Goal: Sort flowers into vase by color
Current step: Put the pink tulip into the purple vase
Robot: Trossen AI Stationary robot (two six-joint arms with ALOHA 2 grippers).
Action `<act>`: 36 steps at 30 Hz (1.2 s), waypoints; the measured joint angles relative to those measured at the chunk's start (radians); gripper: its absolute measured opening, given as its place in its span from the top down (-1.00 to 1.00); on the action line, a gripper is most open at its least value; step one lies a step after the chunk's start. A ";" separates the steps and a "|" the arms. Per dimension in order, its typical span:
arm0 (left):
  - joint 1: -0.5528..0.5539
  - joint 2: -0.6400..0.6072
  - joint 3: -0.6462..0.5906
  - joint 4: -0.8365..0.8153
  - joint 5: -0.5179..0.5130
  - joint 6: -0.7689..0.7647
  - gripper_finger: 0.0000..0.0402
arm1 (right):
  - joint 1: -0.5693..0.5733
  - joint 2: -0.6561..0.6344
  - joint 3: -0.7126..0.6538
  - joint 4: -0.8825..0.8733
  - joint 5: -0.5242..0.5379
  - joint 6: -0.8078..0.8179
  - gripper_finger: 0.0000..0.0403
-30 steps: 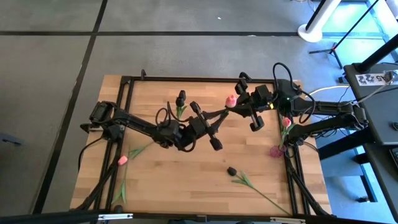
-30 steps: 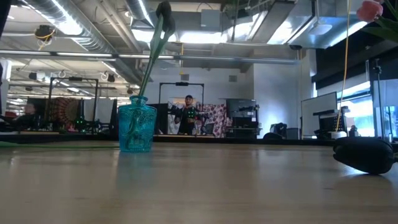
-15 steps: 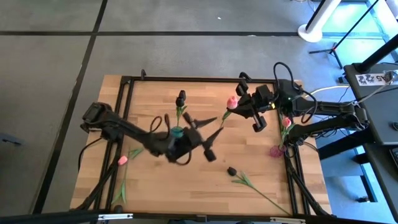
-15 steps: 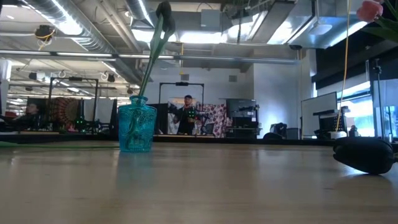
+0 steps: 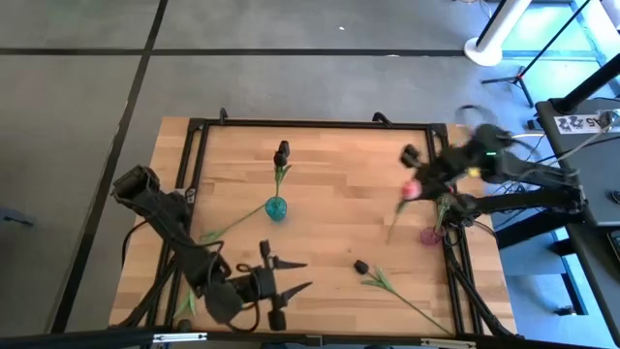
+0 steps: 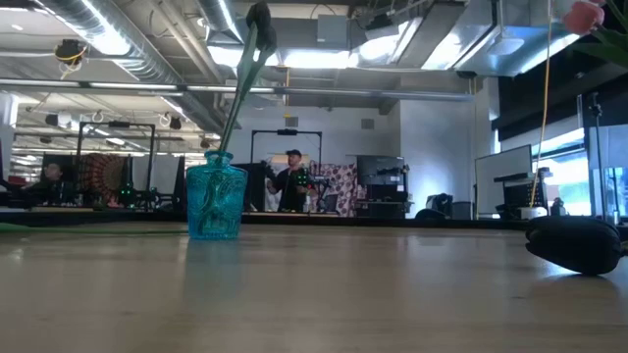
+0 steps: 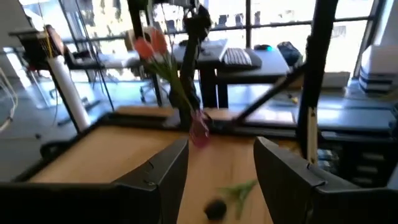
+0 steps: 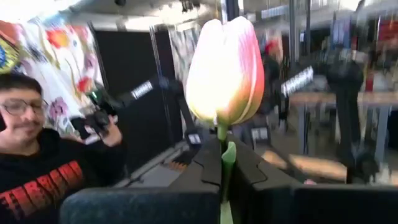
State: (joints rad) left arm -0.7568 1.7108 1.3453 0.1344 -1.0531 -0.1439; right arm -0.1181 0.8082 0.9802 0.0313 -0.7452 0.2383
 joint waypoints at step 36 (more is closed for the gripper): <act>0.047 0.002 -0.001 -0.082 -0.001 -0.090 0.11 | 0.000 -0.639 0.035 -0.868 0.265 -0.277 0.99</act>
State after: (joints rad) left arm -0.7096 1.7126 1.3440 0.0525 -1.0541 -0.2337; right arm -0.1181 0.1694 1.0154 -0.8364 -0.4807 -0.0384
